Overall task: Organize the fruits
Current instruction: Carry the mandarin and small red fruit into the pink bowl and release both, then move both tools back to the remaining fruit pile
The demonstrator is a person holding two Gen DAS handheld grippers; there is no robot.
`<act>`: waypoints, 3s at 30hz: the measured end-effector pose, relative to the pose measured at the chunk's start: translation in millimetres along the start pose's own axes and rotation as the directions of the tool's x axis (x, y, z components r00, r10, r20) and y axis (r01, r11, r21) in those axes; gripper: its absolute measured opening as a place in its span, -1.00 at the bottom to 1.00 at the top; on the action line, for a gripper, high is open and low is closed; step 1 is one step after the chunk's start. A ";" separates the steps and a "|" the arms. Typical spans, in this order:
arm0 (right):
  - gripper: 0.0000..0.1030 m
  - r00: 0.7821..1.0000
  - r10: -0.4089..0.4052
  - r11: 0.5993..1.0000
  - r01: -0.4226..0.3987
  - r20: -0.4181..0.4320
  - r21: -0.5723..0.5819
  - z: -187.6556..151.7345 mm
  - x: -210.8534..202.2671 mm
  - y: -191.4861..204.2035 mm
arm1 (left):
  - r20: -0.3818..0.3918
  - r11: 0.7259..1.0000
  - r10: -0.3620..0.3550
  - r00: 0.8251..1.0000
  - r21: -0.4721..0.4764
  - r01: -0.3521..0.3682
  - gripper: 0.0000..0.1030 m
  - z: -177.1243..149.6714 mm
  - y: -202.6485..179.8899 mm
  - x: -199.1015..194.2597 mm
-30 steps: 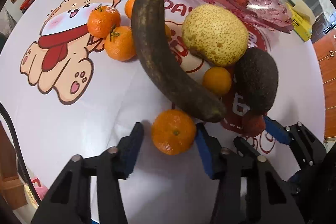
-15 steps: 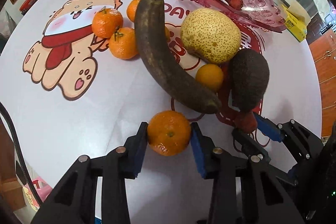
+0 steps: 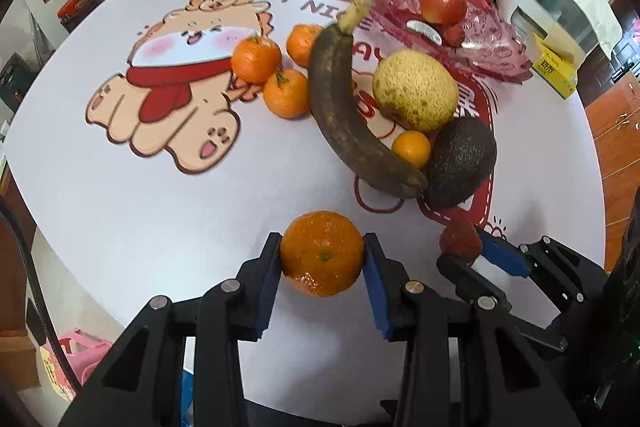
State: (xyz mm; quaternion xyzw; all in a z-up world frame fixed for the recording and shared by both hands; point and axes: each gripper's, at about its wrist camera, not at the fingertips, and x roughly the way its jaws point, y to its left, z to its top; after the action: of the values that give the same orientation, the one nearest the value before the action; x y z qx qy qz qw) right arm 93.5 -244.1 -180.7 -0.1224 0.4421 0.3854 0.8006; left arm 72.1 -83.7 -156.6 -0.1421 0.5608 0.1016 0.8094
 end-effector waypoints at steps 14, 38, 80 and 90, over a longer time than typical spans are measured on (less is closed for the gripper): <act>-0.46 0.990 -0.093 0.991 0.081 0.111 0.108 55.7 -20.6 8.4 | 0.062 0.990 -0.052 0.997 0.135 0.043 -0.26 74.2 17.7 -20.7; -0.45 0.900 -0.421 0.827 0.330 0.112 0.456 123.3 -19.0 -68.2 | 0.110 0.859 -0.236 0.966 0.487 0.154 -0.26 237.3 -31.6 -7.2; 0.15 0.895 -0.438 0.753 0.316 0.081 0.577 118.2 -33.0 -68.1 | 0.065 0.851 -0.328 0.942 0.454 0.265 0.46 222.9 -22.7 -12.2; 0.39 0.916 -0.388 0.734 0.242 0.099 0.634 98.9 -54.6 -54.0 | 0.082 0.883 -0.313 0.946 0.392 0.258 0.48 188.5 1.6 -34.9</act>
State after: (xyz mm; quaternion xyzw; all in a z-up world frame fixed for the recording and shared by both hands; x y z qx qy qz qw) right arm 176.2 -255.2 -87.4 0.1131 0.4215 0.0914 0.8951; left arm 225.0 -17.5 -61.8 -0.0579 0.4830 -0.1184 0.8656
